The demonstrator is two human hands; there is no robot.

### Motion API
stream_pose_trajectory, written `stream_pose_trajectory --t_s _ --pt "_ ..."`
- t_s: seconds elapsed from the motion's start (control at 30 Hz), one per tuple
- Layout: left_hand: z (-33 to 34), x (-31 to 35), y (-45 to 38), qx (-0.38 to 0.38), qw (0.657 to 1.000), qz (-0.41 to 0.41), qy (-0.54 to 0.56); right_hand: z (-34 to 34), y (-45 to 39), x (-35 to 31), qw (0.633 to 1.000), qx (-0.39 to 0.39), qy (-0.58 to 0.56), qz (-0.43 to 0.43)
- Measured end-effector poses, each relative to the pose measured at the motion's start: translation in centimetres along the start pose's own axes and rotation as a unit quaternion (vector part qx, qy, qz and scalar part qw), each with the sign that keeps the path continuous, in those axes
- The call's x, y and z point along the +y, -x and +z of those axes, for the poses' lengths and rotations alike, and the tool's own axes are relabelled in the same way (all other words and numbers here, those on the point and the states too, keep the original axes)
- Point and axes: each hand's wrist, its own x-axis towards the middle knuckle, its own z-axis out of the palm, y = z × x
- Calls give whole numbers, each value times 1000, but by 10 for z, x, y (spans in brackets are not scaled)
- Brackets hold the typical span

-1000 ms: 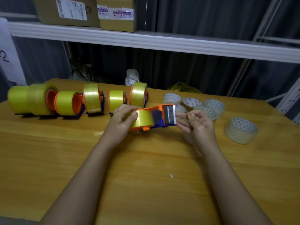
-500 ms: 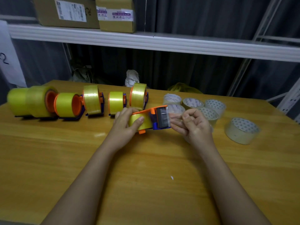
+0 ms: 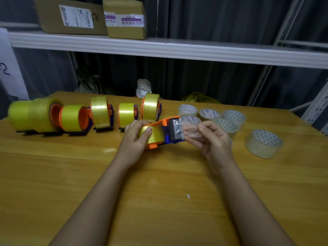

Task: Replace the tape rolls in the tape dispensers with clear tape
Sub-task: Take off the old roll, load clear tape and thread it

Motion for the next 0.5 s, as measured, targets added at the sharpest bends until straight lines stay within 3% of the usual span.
stream_pose_trajectory --t_s 0.17,0.5 --pt "-3 -6 -3 62 997 27 -40 3 4 -5 996 59 44 -41" --pt "3 -8 -8 92 984 101 -113 5 2 -7 986 156 -22 -57"
